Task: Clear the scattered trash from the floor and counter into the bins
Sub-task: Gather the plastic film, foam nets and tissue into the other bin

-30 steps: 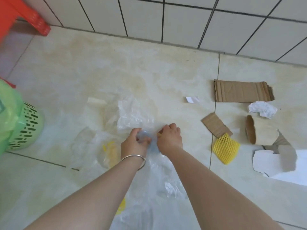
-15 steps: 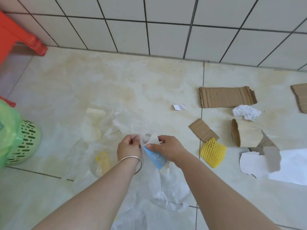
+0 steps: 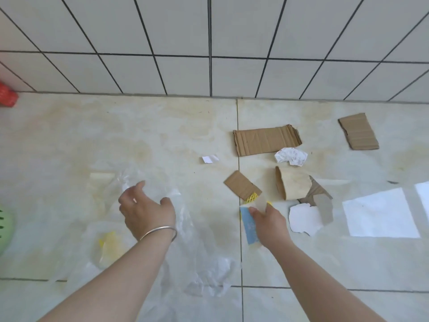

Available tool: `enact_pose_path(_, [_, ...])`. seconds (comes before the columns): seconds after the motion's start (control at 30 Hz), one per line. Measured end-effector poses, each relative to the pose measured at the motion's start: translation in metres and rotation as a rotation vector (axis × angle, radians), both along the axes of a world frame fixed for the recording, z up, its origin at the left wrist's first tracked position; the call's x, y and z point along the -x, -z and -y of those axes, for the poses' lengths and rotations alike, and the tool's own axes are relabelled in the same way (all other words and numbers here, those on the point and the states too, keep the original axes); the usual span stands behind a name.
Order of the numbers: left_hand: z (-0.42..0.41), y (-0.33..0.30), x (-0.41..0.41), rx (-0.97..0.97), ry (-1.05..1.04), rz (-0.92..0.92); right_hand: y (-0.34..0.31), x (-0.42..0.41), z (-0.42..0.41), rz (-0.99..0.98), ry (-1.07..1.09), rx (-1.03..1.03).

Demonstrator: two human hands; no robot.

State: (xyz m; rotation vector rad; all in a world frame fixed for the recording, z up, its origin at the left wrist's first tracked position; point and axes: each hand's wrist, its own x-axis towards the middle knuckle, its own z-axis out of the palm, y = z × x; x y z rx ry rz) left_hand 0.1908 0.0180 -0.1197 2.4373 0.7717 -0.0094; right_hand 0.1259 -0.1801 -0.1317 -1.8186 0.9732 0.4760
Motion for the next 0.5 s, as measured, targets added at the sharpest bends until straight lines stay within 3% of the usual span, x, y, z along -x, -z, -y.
enact_pose_path(0.1, [0.03,0.003,-0.007,-0.068,0.329,0.055,-0.006,0.006,0.03,0.027,0.093,0.03])
enact_pose_path(0.27, [0.081,0.024,-0.02,-0.252,0.83,-0.216,-0.016,0.012,0.083,0.057,0.141,0.063])
enact_pose_path(0.37, [0.107,0.043,-0.035,-0.4,1.147,-0.24,-0.01,0.012,0.11,0.046,0.145,0.088])
enact_pose_path(0.5, [0.125,0.068,-0.05,-0.521,1.373,-0.243,0.004,0.014,0.127,0.048,0.135,0.101])
